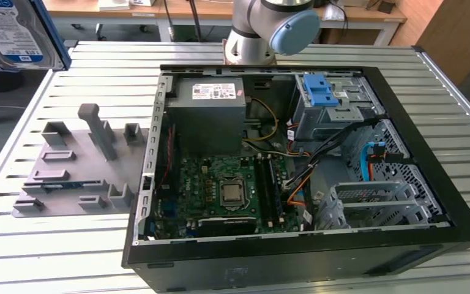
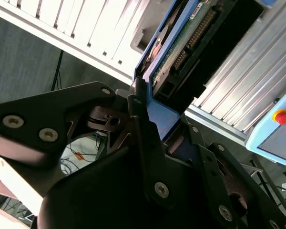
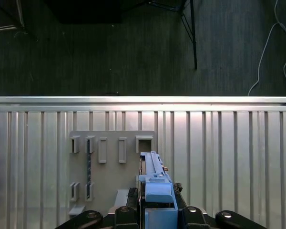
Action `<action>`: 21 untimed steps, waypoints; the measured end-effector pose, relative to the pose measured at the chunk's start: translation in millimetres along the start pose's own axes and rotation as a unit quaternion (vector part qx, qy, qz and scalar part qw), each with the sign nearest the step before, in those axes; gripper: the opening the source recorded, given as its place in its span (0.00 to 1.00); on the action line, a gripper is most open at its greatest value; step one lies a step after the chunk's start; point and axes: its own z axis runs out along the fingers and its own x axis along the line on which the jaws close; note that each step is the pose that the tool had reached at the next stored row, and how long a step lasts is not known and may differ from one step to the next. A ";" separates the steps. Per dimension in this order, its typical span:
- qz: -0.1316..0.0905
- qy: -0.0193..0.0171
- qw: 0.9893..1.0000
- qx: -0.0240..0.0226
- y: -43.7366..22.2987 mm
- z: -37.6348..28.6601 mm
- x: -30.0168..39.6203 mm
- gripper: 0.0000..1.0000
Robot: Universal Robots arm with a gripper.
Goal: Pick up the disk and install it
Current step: 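Pick up the disk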
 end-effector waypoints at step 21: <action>0.000 0.001 1.000 0.000 0.3 -21.5 -0.8 0.37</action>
